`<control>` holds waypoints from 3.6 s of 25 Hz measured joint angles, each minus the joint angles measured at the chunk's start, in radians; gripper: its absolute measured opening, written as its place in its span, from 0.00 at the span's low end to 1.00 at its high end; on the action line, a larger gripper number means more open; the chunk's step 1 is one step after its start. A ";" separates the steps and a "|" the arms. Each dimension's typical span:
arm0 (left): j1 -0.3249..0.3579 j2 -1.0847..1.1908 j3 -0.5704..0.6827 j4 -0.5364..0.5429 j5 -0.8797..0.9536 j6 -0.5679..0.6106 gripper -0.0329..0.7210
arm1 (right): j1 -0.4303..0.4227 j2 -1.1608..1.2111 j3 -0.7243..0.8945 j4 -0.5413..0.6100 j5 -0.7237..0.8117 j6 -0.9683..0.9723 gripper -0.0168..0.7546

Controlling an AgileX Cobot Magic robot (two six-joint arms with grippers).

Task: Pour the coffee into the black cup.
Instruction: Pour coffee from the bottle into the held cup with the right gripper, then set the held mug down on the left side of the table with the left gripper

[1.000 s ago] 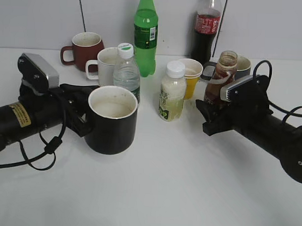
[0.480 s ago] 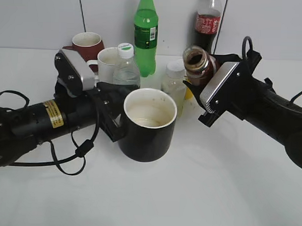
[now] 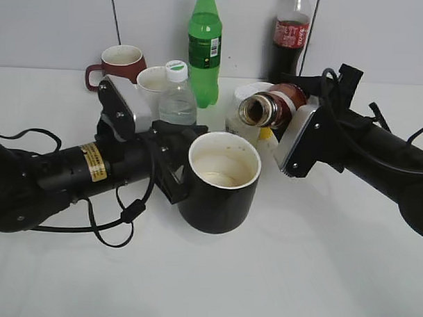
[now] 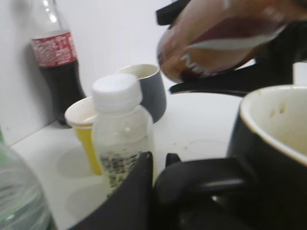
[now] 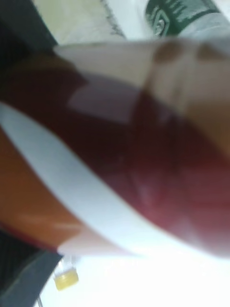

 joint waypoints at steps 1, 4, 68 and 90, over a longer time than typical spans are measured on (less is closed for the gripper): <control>-0.008 0.000 -0.001 0.000 -0.001 0.000 0.11 | 0.000 0.000 0.000 0.004 0.000 -0.030 0.68; -0.030 0.000 -0.001 0.005 -0.001 0.000 0.11 | 0.000 0.000 0.000 0.024 0.000 -0.104 0.68; 0.187 -0.127 0.161 -0.420 -0.001 0.000 0.11 | 0.001 0.091 0.145 0.452 -0.002 0.866 0.68; 0.317 0.231 -0.079 -0.511 -0.022 0.049 0.10 | 0.000 0.278 -0.007 0.495 0.000 0.879 0.68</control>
